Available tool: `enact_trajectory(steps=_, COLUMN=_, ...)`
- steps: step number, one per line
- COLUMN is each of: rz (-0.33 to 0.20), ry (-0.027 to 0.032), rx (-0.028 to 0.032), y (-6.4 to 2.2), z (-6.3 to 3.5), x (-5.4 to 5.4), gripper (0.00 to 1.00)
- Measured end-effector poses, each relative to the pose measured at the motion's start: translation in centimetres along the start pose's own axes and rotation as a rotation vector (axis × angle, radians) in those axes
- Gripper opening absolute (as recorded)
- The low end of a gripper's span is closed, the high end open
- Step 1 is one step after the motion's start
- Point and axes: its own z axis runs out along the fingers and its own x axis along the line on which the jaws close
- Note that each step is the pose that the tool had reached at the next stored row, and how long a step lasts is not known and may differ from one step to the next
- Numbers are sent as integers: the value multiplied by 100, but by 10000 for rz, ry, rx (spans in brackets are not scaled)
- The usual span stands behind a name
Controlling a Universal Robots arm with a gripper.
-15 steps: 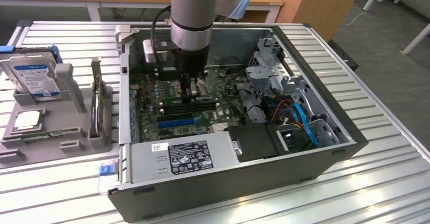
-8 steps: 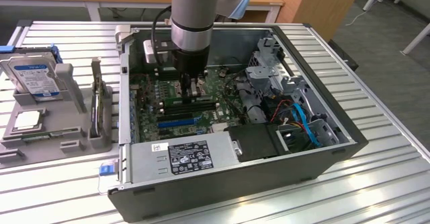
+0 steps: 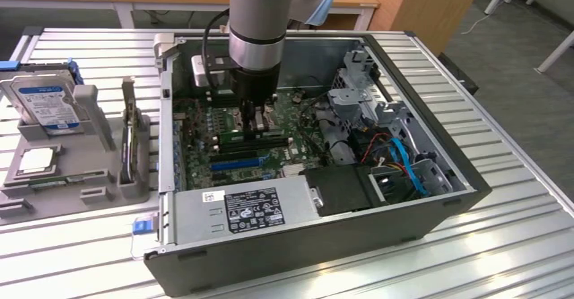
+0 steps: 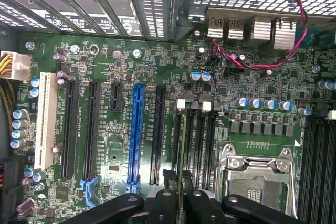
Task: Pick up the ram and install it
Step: 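Insert the ram into the slot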
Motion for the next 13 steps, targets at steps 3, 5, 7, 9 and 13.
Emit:
enact_trajectory(steps=3, rz=-2, ry=1, rx=-1, y=0, z=3, x=1, gripper=14)
enact_trajectory(steps=5, rz=-1, ry=0, rx=0, y=0, z=12, x=0, gripper=14)
enact_trajectory(steps=7, rz=-2, ry=0, rx=0, y=0, z=22, x=0, gripper=14)
enact_trajectory(steps=9, rz=-1, ry=0, rx=0, y=0, z=36, x=1, gripper=14)
enact_trajectory(steps=13, rz=-2, ry=2, rx=-1, y=0, z=63, x=1, gripper=14)
